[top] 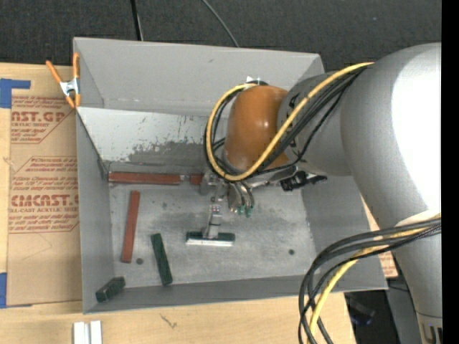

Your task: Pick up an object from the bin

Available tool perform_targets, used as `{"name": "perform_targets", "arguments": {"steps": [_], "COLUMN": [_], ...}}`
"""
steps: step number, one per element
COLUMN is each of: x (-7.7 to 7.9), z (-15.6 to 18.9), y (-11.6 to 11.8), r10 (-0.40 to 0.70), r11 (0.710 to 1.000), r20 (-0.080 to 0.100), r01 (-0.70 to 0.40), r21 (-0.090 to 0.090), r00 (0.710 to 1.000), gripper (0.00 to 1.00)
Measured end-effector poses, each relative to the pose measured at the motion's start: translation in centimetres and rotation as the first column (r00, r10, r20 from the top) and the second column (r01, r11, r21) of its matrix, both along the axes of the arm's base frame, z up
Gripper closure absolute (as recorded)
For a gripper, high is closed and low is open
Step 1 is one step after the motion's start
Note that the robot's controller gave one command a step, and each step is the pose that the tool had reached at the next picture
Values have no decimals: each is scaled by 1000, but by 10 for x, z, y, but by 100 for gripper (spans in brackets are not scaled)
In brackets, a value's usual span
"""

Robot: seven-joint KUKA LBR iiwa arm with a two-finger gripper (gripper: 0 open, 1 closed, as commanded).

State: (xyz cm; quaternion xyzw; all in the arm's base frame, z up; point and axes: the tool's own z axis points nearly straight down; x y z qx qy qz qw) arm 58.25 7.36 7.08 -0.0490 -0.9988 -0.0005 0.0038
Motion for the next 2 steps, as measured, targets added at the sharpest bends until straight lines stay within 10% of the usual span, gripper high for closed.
{"name": "perform_targets", "arguments": {"steps": [1, 2], "x": [-57, -57], "z": [-1, -1], "y": [41, 41], "r10": [42, 42], "r11": [999, 999], "r20": [8, 8], "r01": [-42, -42], "r21": [0, 0], "r00": [999, 999], "gripper": [100, 0]}}
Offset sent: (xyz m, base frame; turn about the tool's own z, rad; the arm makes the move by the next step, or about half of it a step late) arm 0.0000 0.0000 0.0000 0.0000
